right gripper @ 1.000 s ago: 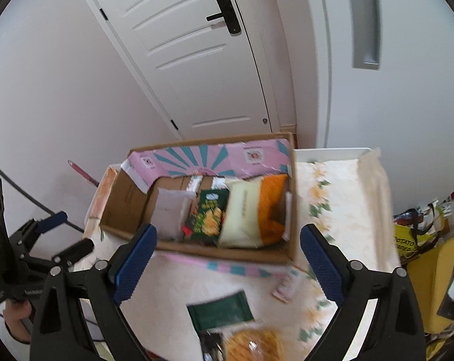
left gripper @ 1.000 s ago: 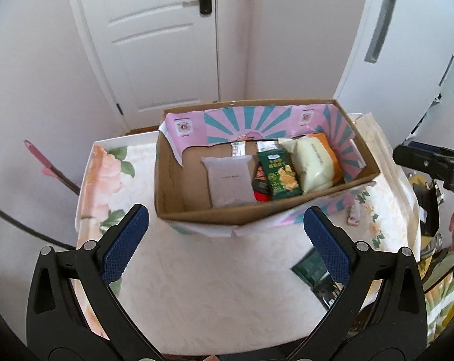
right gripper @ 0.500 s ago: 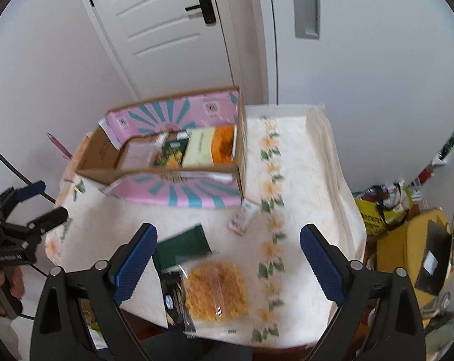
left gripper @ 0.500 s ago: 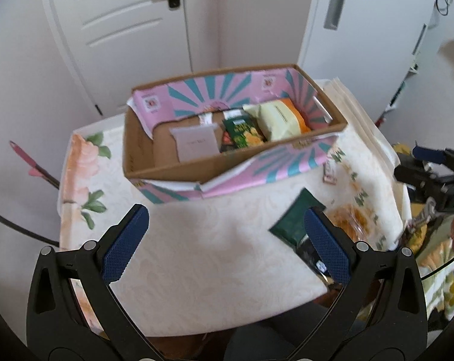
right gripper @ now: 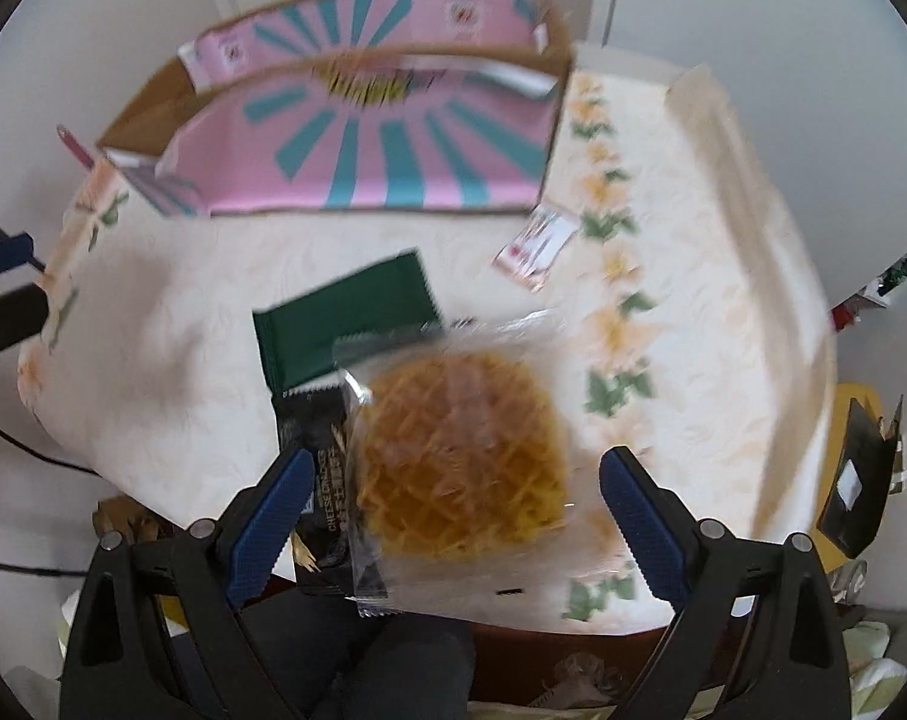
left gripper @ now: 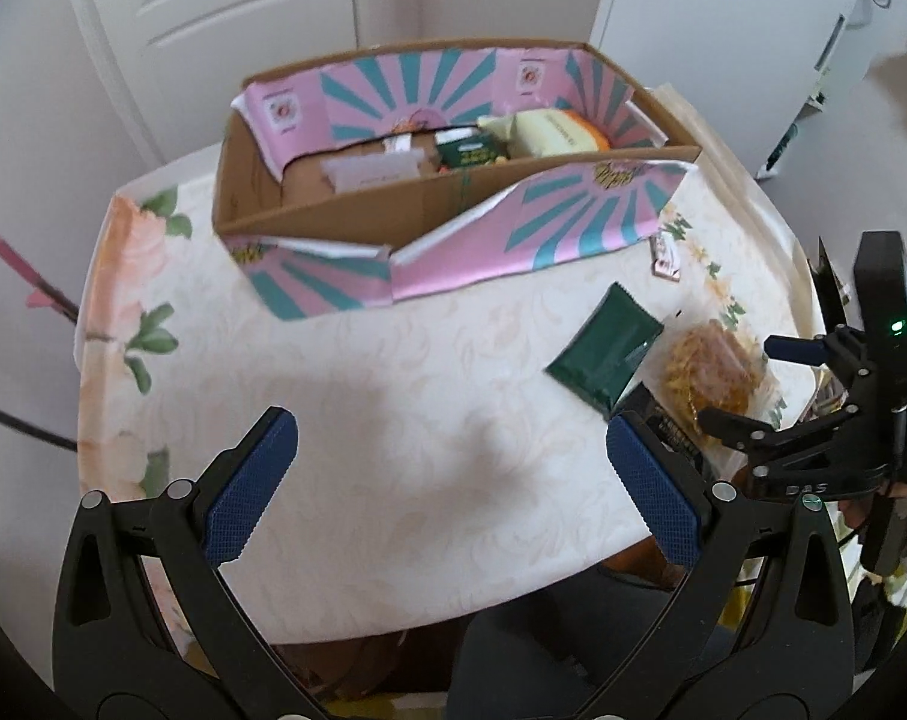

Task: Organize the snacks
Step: 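Grasp the waffle packet with the right tool while the left tool grasps the black cheese cracker bar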

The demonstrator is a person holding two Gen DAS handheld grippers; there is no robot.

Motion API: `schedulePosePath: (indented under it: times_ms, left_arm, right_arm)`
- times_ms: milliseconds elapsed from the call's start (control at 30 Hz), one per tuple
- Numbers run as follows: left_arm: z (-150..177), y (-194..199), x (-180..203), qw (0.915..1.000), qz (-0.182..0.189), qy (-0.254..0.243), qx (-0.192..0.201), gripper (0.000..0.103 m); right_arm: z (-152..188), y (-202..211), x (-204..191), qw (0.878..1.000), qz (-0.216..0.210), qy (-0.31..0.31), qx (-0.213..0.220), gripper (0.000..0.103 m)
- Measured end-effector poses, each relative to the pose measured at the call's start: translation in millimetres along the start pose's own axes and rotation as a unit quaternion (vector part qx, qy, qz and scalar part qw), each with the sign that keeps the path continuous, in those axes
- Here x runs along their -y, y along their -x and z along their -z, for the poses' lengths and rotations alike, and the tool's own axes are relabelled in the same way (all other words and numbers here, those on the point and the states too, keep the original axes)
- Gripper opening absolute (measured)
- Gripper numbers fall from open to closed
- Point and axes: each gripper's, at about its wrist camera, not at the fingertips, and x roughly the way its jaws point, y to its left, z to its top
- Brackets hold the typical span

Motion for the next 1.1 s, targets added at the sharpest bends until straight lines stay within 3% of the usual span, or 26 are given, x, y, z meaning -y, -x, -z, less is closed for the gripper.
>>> schedulePosePath:
  times_ms: [233,300,367,600,900,1000,1100]
  left_arm:
    - [13,-3,7,0.9994,-0.016,0.029,-0.006,0.102]
    - [16,-3,11,0.9987,-0.024,0.045,-0.008,0.102]
    - [20,-4,15,0.9973,-0.024,0.069,-0.008,0.102]
    - [27,-14,55,0.9946,-0.037,0.095,-0.023,0.102]
    - [34,-40,103,0.9868,-0.050,0.151,-0.031,0.102]
    - [38,-51,115,0.9806,-0.053,0.187,-0.028,0.097]
    - [41,-64,123,0.9757,-0.063,0.208,-0.027,0.083]
  right_arm:
    - [-1,-26,-5,0.999,0.007,0.042,-0.027,0.094]
    - [-2,-30,-2,0.998,0.000,0.053,-0.031,0.082]
    - [-1,-31,4,0.998,-0.015,0.057,-0.033,0.079]
    - [4,-24,12,0.995,-0.042,0.089,-0.014,0.072]
    - [-3,10,62,0.991,-0.072,0.114,0.018,0.071]
    - [-6,12,71,0.989,-0.075,0.128,0.021,0.071]
    - [-8,8,73,0.987,-0.081,0.139,0.022,0.071]
